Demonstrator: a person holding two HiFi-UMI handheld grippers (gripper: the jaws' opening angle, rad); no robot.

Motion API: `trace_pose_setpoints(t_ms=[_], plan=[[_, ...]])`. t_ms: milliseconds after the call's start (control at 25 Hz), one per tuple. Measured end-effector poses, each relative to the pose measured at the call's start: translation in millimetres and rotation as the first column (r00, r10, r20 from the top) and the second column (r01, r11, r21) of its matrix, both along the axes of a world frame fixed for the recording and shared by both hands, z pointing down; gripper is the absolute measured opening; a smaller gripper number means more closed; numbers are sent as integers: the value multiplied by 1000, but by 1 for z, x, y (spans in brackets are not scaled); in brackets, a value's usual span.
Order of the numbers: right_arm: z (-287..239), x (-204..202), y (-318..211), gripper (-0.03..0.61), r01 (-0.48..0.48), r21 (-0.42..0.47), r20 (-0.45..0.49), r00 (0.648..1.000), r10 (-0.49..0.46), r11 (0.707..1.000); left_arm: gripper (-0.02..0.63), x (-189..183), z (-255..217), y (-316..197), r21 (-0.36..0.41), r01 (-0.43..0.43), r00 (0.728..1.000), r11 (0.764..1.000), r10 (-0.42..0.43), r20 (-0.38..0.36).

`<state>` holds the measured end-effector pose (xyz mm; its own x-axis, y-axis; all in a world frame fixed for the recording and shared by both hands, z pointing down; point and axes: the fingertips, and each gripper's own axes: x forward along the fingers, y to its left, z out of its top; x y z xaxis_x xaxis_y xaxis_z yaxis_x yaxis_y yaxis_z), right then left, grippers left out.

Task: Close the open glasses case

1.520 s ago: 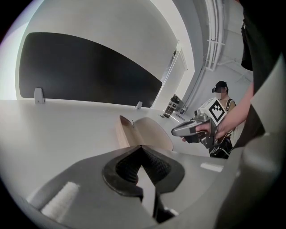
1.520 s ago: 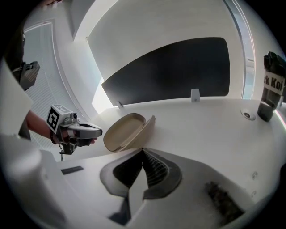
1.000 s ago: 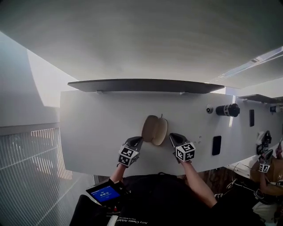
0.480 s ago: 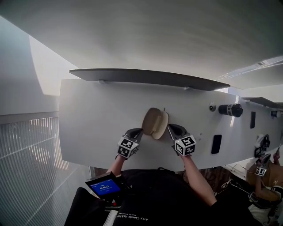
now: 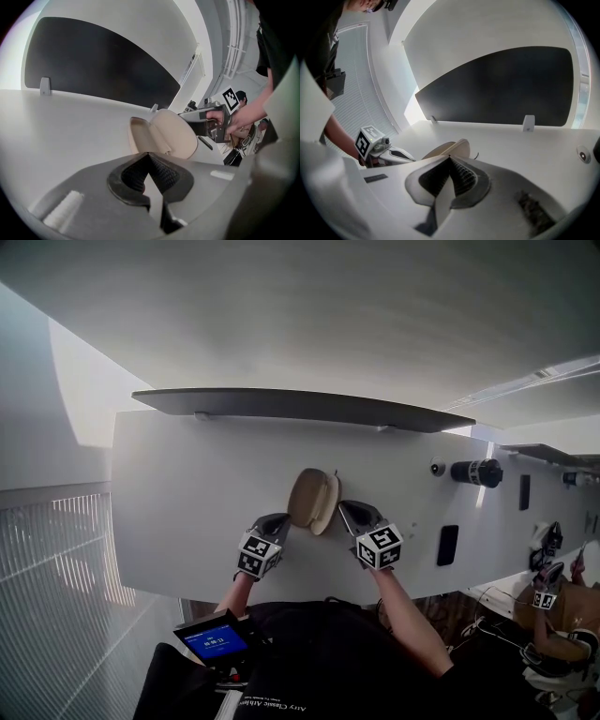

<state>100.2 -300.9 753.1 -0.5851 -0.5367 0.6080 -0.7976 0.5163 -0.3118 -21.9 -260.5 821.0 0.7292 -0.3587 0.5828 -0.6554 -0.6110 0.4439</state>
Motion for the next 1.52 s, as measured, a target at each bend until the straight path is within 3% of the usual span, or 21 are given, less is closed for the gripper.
trace_pose_setpoints(t_ms=[520,680,880,1000,1160,1320,1440,1520], plan=[[-11,-48,-18,8,105,43,7,994,-105,994,6,1,-4,-3,-35,27,997,999,-29,-65],[-5,-62,-23,8,165,49,-17,986,-164,985,6,0,-4,-3,-72,24,999,997,-27,-44],[1,-77,-26,8,233,91,-96,970,-224,968,6,8,-39,-6,3,-26,995,1000,26,-94],[5,-84,-30,8,230,120,-129,968,-215,966,6,22,-50,-8,47,-85,991,995,90,-98],[13,-93,-27,6,204,83,-92,976,-196,975,6,29,-37,5,19,-159,985,987,160,-58],[11,-94,-31,8,243,99,-125,965,-230,965,6,27,-25,0,-8,-127,991,992,126,-36],[-1,-77,-30,8,203,159,-158,971,-178,966,6,28,-25,-1,-11,-131,991,991,131,-34],[2,-64,-23,8,190,152,-205,966,-157,970,6,28,-24,-2,-9,-127,991,992,127,-34]])
